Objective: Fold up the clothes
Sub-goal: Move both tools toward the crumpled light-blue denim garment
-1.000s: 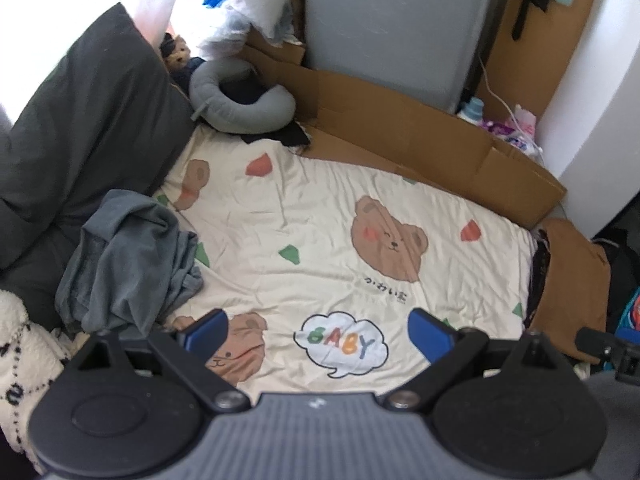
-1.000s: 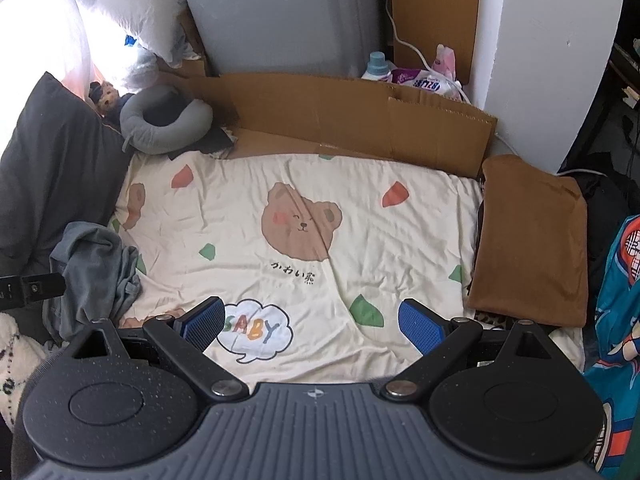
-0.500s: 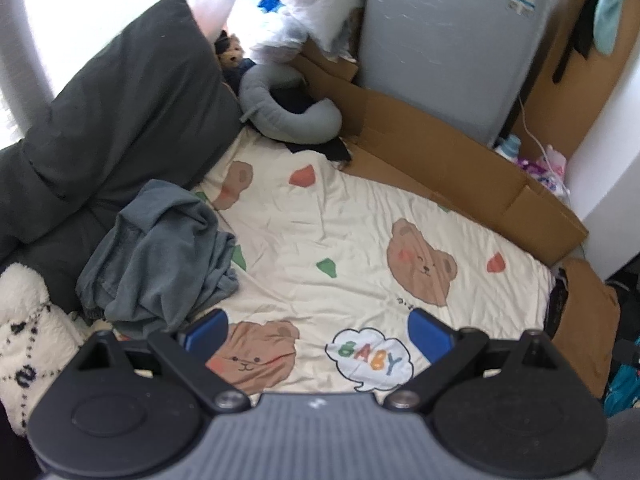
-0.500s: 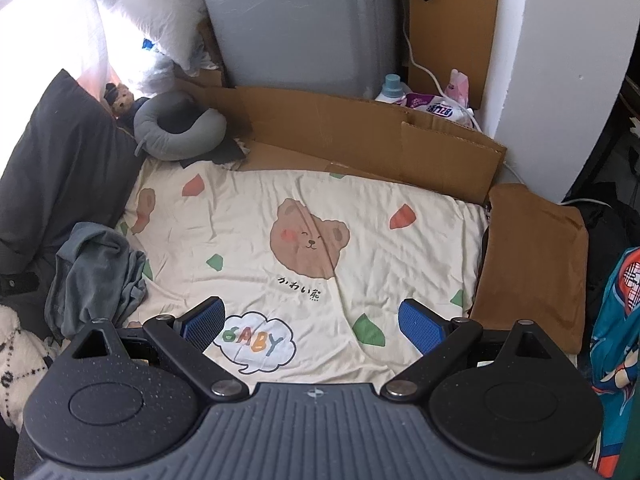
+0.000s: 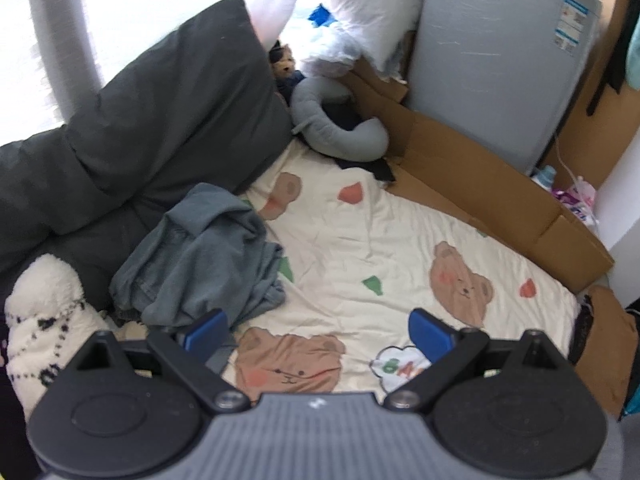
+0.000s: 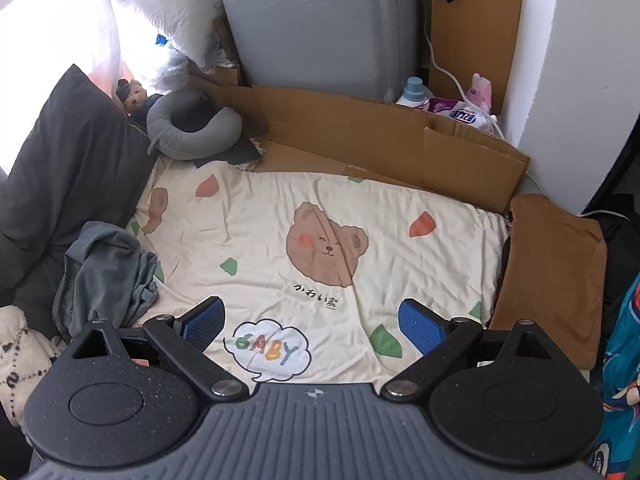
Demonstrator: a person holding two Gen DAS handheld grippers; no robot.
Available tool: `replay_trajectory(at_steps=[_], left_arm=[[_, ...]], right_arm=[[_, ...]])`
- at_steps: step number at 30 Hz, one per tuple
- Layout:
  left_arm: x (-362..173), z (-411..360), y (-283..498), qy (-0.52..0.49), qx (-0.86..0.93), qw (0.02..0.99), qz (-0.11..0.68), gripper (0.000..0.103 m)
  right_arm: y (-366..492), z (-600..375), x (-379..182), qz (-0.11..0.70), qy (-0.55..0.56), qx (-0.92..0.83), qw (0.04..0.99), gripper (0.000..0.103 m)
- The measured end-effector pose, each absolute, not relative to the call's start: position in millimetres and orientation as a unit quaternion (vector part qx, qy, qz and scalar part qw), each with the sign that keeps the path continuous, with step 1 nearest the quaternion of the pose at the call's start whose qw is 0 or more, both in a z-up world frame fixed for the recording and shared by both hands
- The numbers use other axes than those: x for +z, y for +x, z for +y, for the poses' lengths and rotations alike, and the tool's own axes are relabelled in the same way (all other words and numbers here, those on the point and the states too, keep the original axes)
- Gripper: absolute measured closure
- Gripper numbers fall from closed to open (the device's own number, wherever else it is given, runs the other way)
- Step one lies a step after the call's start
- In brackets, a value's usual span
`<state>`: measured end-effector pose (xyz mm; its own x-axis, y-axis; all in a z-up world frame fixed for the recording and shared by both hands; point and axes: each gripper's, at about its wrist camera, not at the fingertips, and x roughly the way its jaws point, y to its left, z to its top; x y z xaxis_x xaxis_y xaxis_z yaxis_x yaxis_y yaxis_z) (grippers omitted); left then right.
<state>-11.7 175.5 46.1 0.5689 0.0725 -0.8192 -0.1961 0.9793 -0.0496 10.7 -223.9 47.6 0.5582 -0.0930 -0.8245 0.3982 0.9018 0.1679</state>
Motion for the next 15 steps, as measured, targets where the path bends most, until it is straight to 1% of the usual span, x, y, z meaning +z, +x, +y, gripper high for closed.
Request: replay_trajectory(at_steps=[9,12,13,15], left_arm=[[18.1,215.4,-11.4,-0.095,0.093,0.880,0.456,0.006],[3.3,227.1,-9.8,-0.102,0.099,0.875,0.462,0.009],[-1.7,232.2,-9.7,-0.111,0.100,0.874,0.461,0.012],[-7.6,241.4,-12.5,-0.127,0.099,0.879,0.448,0.013]], right_arm=[[46.4,-229.4,27.1,0.457,0.179,-0.118,0.863,0.006],[55.9,-233.8,17.8,0.459,0.186,-0.118,0.861,0.006],[59.0,-234.9,14.3,0.460,0.188,-0.116,0.860,0.006],[66.0,-235.5,7.2,0.463,0.190,-0.107,0.859,0.006]])
